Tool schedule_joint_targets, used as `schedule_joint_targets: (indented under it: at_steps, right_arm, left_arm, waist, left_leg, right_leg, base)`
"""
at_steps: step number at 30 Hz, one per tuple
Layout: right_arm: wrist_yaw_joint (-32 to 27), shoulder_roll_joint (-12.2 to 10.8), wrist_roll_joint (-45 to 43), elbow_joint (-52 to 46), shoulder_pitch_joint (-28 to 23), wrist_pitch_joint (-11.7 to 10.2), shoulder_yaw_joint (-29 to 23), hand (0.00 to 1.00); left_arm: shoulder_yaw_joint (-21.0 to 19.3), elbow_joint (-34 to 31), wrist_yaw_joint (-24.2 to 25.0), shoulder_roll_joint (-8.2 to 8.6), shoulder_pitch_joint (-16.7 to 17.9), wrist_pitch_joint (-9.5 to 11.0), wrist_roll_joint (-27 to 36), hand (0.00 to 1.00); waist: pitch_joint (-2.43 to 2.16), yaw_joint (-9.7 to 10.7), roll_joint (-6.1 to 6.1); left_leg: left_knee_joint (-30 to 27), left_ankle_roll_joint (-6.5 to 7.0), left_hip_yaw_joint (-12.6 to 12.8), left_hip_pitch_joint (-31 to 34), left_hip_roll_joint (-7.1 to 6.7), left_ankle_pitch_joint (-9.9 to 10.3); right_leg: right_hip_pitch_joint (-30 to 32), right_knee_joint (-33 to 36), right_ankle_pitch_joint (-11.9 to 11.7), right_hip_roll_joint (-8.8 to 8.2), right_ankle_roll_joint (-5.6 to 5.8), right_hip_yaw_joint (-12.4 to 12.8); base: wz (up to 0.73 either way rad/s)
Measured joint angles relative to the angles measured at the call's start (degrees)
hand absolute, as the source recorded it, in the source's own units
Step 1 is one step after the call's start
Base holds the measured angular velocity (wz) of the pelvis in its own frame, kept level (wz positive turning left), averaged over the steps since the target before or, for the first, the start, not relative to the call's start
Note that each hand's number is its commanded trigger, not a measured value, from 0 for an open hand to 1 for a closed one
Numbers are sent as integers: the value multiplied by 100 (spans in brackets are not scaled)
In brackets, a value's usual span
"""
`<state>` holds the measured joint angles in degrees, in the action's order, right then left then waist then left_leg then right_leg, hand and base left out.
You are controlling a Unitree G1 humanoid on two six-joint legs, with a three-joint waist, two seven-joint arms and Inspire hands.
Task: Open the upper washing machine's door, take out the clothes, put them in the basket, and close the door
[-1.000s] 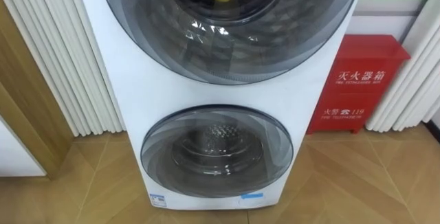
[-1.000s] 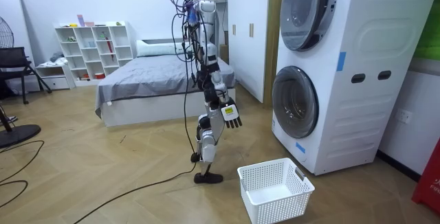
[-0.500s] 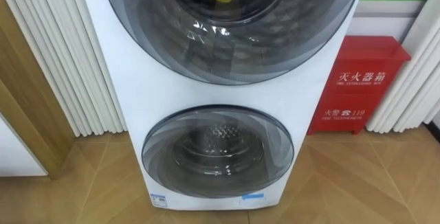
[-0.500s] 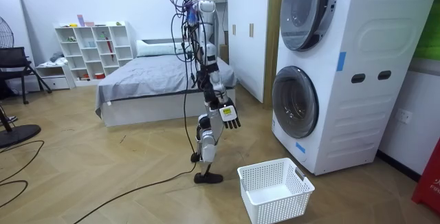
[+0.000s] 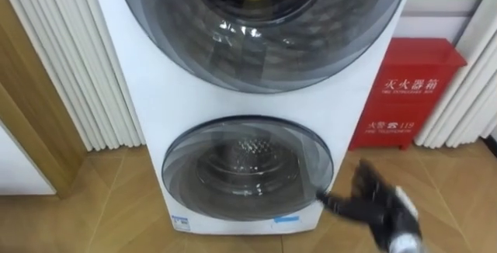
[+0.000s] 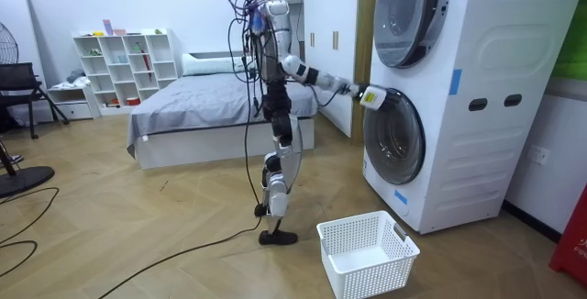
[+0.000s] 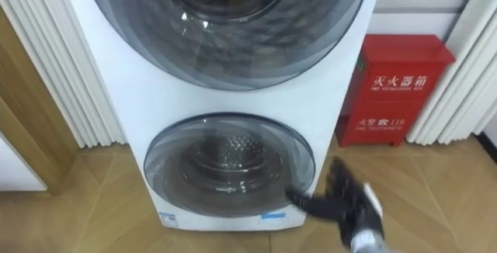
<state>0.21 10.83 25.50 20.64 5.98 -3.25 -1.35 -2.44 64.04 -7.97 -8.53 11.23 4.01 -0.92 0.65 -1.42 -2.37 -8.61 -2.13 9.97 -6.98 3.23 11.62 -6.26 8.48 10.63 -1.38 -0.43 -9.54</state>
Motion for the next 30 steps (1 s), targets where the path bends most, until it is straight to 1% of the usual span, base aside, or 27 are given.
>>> schedule_joint_targets:
  at_steps: [1, 3, 5, 8, 10, 12, 13, 14, 15, 16, 17, 18, 19, 20, 23, 24, 25, 26, 27, 28, 29, 30]
  right_arm:
    - [-103, 40, 8, -90, 60, 1, -8, 0]
    - [-252, 107, 17, -143, 186, 16, -15, 0]
    - [-342, 234, 127, -158, 385, 28, -15, 0]
    - [-481, 460, 339, -156, 876, 34, -25, 0]
    - [-633, 692, 380, -157, 1214, 34, -27, 0]
    - [-764, 769, 374, -159, 1471, 34, -28, 0]
    - [-828, 804, 368, -167, 1584, 34, -32, 0]
    - [-853, 825, 367, -178, 1609, 34, -38, 0]
    - [-886, 871, 370, -188, 1627, 35, -39, 0]
    - [-892, 908, 369, -188, 1631, 44, -39, 0]
    - [-896, 921, 369, -188, 1631, 52, -39, 0]
    - [-921, 933, 343, -188, 1631, 97, -39, 0]
    - [-976, 936, 334, -194, 1638, 151, -45, 0]
    - [-1019, 944, 329, -194, 1639, 166, -52, 0]
    - [-1032, 1002, 317, -197, 1639, 179, -34, 0]
    - [-1012, 1016, 314, -196, 1644, 186, -12, 0]
    - [-996, 1046, 288, -196, 1656, 190, 18, 0]
    - [-995, 1033, 264, -201, 1659, 203, 21, 0]
    - [-960, 1031, 134, -288, 1738, 286, 28, 0]
    - [-990, 1119, 88, -285, 1833, 324, 27, 0]
    - [-1056, 1172, 81, -275, 1835, 325, 22, 0]
    - [-1158, 1214, 72, -227, 1864, 325, 13, 0]
  left_arm:
    - [-22, 0, -5, -14, 3, -20, -24, 0]
    - [-98, -7, -31, -24, 7, -100, -269, 0]
    - [-112, -29, -37, -31, 12, -164, -469, 0]
    - [-198, -104, -28, -43, 75, -269, -728, 0]
    - [-197, -123, -24, -96, 80, -379, -833, 0]
    - [-197, -198, -13, -110, 80, -481, -890, 0]
    - [-201, -221, 1, -116, 83, -529, -908, 0]
    - [-202, -216, 11, -123, 88, -553, -959, 0]
    - [-202, -216, 20, -136, 63, -575, -1057, 0]
    - [-196, -216, 23, -144, 50, -616, -1128, 0]
    - [-196, -216, 26, -144, 48, -639, -1149, 0]
    - [-192, -212, 35, -143, 55, -677, -1247, 0]
    - [-195, -218, 43, -145, 50, -735, -1334, 0]
    - [-197, -219, 56, -146, 47, -759, -1367, 0]
    - [-190, -212, 96, -148, 109, -872, -1496, 0]
    - [-190, -212, 95, -154, 113, -914, -1497, 0]
    - [-186, -212, 95, -166, 80, -926, -1499, 0]
    - [-198, -222, 84, -212, 73, -908, -1508, 0]
    - [-295, -213, 75, -339, 111, -871, -1641, 0]
    - [-411, -150, 67, -329, 45, -933, -1848, 0]
    - [-399, -159, 67, -323, 29, -959, -1904, 0]
    - [-337, -159, 67, -324, 20, -991, -1939, 0]
  waist:
    - [-8, -24, -14]
    - [-29, -35, -45]
    - [-35, -64, -55]
    - [-36, -66, -77]
    - [-47, -81, -114]
    - [-52, -91, -129]
    - [-58, -141, -139]
    - [-65, -182, -152]
    - [-81, -226, -182]
    - [-80, -237, -203]
    - [-79, -244, -209]
    - [-76, -313, -211]
    - [-80, -366, -218]
    - [-84, -376, -227]
    - [-72, -360, -259]
    - [-62, -377, -244]
    - [49, -336, -157]
    - [33, -340, -180]
    - [-40, -376, -384]
    - [2, -289, -342]
    - [-3, -263, -329]
    - [-4, -242, -326]
  left_leg:
    - [0, 0, -106, -6, 1, 0]
    - [1, 0, -131, 17, 1, 0]
    - [6, 0, -132, 21, 1, 0]
    - [22, 0, -156, 22, 1, 0]
    - [25, 0, -276, 39, 1, 0]
    - [27, 0, -281, 41, 4, 0]
    - [29, 0, -285, 35, 4, 0]
    - [30, 0, -291, 31, 3, 0]
    - [34, 0, -359, 28, 4, 0]
    - [40, 1, -479, 11, 6, -1]
    - [43, 2, -538, -5, 12, -1]
    - [52, 3, -618, -56, 45, -3]
    - [49, 3, -750, -81, 69, -4]
    - [50, 3, -787, -81, 71, -4]
    - [99, 3, -851, -124, 84, -4]
    - [121, 6, -1015, -176, 129, -6]
    - [128, 23, -1421, -256, 280, -22]
    - [115, 21, -1642, -245, 330, -21]
    - [70, -22, -1768, -72, 295, 7]
    - [93, -214, -1601, -63, 366, 154]
    - [107, -238, -1446, -55, 395, 178]
    - [94, -241, -1104, -61, 412, 176]
  right_leg:
    - [-9, 23, -1, 4, 1, -8]
    - [2, 24, -1, 2, 1, -9]
    - [16, 27, -1, 3, 1, 9]
    - [26, 27, -1, 6, 1, -10]
    - [27, 26, -1, 10, 1, -60]
    - [26, 25, -1, 12, 1, -81]
    - [21, 26, -1, 12, 1, -82]
    - [18, 27, -1, 13, 1, -82]
    - [2, 27, -1, 17, 1, -93]
    - [-28, 53, -1, 22, 1, -121]
    - [-30, 90, -1, 28, 1, -140]
    - [1, 238, -1, 43, 2, -165]
    - [44, 375, 0, 51, 2, -188]
    - [56, 410, 0, 50, 2, -196]
    - [96, 516, -1, 57, 2, -184]
    - [230, 803, 0, 68, 2, -231]
    - [559, 1330, 186, 124, 19, -270]
    - [722, 1187, 282, 246, -51, -94]
    - [932, 308, -241, 288, -209, 145]
    - [964, 281, -543, 321, -290, -64]
    - [943, 290, -543, 329, -290, -110]
    - [874, 289, -543, 324, -290, -92]
  base:
    - [4]
    - [5]
    - [-2]
    - [0]
    - [9]
    - [3]
    - [0]
    - [0]
    - [15]
    - [22]
    - [20]
    - [0]
    - [-3]
    - [4]
    - [-5]
    - [-28]
    - [-29]
    - [-37]
    - [-20]
    - [-4]
    - [28]
    - [28]
